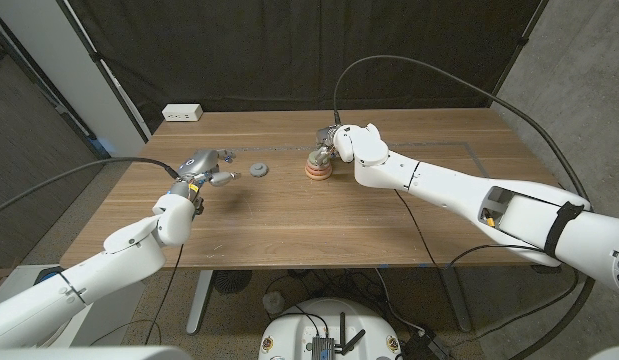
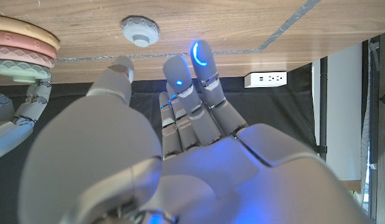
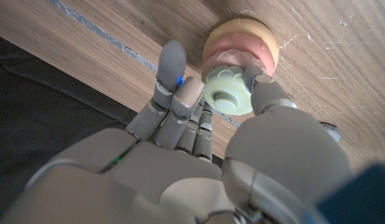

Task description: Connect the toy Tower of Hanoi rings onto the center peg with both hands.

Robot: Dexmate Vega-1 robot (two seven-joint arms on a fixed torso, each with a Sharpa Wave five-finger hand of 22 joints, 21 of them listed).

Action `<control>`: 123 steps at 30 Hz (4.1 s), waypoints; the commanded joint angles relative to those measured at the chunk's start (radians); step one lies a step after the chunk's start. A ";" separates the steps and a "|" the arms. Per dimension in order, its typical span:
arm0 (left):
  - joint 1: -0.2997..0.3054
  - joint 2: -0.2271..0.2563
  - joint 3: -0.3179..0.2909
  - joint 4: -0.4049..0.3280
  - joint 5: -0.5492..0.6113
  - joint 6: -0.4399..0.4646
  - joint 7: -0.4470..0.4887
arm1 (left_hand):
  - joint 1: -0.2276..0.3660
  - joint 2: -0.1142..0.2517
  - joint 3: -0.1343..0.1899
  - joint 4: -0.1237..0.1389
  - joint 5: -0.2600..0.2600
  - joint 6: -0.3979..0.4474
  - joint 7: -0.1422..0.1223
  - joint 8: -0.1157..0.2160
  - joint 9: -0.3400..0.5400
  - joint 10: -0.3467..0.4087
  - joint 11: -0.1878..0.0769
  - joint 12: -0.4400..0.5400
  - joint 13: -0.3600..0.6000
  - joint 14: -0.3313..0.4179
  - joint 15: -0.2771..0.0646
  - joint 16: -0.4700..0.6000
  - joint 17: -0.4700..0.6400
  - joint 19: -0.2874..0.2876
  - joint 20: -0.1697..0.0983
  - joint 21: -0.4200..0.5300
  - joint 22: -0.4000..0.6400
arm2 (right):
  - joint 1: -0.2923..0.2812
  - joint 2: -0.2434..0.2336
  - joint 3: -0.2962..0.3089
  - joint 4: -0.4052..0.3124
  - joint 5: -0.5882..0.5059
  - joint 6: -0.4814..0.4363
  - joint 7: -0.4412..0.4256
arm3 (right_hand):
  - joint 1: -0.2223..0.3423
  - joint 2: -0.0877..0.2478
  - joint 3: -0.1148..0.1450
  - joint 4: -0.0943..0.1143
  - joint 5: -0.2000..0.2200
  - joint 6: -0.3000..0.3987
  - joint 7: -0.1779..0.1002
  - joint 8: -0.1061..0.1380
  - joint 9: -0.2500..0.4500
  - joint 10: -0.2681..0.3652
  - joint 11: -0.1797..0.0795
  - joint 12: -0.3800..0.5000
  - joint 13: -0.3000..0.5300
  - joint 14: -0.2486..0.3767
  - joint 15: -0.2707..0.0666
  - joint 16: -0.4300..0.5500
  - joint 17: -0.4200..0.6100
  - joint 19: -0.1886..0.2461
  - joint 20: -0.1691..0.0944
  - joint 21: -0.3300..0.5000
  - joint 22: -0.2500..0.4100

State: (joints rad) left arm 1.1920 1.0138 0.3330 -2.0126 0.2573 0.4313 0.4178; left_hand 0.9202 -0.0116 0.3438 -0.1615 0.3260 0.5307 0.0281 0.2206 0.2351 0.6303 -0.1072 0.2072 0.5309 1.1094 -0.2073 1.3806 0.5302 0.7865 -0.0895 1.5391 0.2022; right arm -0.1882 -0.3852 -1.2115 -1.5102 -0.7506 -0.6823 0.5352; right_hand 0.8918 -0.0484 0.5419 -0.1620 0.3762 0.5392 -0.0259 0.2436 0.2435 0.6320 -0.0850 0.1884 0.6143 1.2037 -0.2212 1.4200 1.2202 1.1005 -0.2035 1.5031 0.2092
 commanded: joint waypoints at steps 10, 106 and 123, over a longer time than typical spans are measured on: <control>0.006 0.005 -0.019 -0.009 0.000 0.001 0.009 | 0.003 0.003 0.007 0.000 0.000 0.008 0.005 -0.004 0.001 0.005 -0.003 -0.001 0.000 0.004 -0.012 0.002 -0.003 0.007 -0.119 0.006 0.004 | 0.021 -0.012 -0.038 -0.008 -0.059 -0.012 0.047 | -0.050 -0.064 -0.021 0.004 -0.028 -0.108 0.000 -0.045 0.002 -0.135 0.009 -0.016 -0.025 -0.058 -0.001 -0.030 -0.007 -0.034 -0.020 -0.024 -0.007; -0.078 -0.063 0.034 -0.044 0.049 0.103 0.012 | 0.008 -0.003 0.015 0.000 -0.002 -0.008 -0.009 -0.008 0.002 -0.008 -0.015 0.000 -0.002 0.003 -0.012 -0.004 -0.011 0.008 -0.119 0.002 -0.005 | -0.526 -0.353 0.420 -0.470 0.045 -0.133 -0.532 | 0.050 0.005 0.016 -0.004 -0.087 -0.014 -0.039 0.056 0.041 -0.028 -0.039 0.043 -0.050 -0.011 0.000 -0.005 0.001 -0.005 -0.019 -0.030 0.001; -0.103 -0.045 0.056 -0.032 0.057 0.112 -0.018 | 0.010 -0.002 0.016 -0.001 -0.001 -0.010 -0.005 -0.009 0.002 -0.014 -0.012 -0.001 -0.002 0.016 -0.012 0.008 0.000 0.011 -0.120 0.003 -0.005 | -0.543 -0.371 0.431 -0.418 0.074 -0.089 -0.595 | 0.053 0.006 0.015 -0.001 -0.084 -0.005 -0.038 0.058 0.041 -0.050 -0.030 0.029 -0.041 -0.008 0.001 0.004 0.006 -0.005 -0.019 -0.028 0.001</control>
State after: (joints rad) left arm 1.1073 0.9558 0.3725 -2.0503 0.3069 0.5355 0.4184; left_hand 0.9243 -0.0156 0.3560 -0.1656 0.3260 0.5235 0.0174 0.2128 0.2345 0.6177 -0.1192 0.2072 0.5283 1.1168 -0.2075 1.3832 0.5255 0.7865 -0.0894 1.5389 0.1952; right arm -0.7157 -0.7421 -0.7914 -1.9545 -0.6993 -0.8027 -0.0076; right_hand 0.9402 -0.0497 0.5504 -0.1656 0.2896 0.5217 -0.0641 0.2960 0.2812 0.5860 -0.1160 0.2204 0.5680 1.1885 -0.2197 1.4168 1.2202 1.0887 -0.1983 1.4722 0.2090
